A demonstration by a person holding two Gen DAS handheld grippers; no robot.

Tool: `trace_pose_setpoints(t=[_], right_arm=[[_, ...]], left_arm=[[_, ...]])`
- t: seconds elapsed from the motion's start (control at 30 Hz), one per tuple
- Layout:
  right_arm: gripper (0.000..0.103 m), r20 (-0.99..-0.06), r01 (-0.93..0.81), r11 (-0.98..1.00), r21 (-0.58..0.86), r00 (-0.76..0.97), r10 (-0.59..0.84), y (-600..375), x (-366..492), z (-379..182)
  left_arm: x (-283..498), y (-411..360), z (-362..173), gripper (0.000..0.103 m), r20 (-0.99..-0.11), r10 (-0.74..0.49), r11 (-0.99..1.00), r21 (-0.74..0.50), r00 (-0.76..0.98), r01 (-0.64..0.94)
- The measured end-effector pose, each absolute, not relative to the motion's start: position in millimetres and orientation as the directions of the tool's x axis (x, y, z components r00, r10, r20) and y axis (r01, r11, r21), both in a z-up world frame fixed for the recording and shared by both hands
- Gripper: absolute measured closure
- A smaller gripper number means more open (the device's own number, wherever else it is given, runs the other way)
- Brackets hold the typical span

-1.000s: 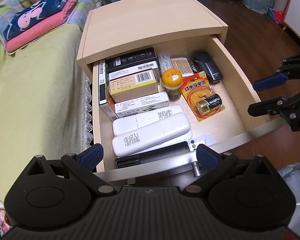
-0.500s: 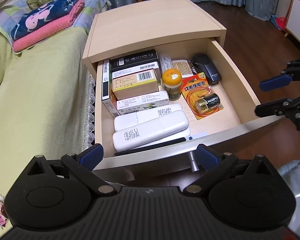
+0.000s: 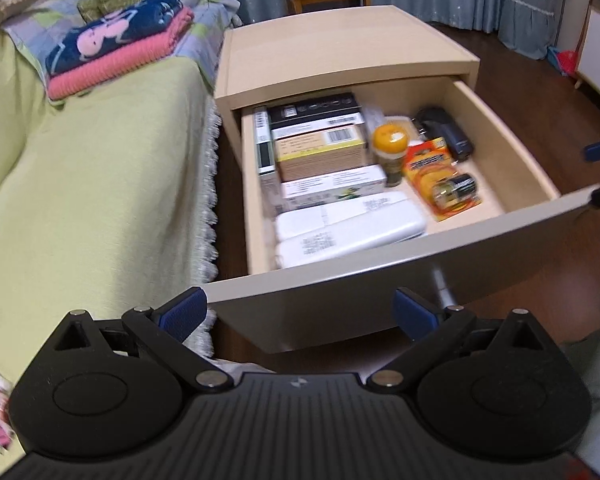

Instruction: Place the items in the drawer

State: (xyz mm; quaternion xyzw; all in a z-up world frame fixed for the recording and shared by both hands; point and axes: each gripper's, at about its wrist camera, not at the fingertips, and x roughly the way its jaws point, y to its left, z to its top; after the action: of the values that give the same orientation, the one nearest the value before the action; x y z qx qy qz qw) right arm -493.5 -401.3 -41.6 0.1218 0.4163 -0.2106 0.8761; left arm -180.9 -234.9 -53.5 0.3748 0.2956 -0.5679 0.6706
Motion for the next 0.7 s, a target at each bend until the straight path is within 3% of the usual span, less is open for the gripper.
trace_pose_setpoints(t=[0.47,0.7], right_arm=[[0.040,-0.836,0.559,0.828,0.051,0.478,-0.271,-407.4,-509.9,-84.0],[0.049,-0.843,0.568,0.820,0.062,0.469,-0.261,-405.0,-510.7,-94.2]], left_arm=[[-137.0,-243.4,-104.1,0.003,-0.857,-0.481,0.106,0.151,0.183,0.983],[-136.5,-246.1,-114.3,0.004,-0.839,-0.523,0.092,0.119,0.150,0.989]])
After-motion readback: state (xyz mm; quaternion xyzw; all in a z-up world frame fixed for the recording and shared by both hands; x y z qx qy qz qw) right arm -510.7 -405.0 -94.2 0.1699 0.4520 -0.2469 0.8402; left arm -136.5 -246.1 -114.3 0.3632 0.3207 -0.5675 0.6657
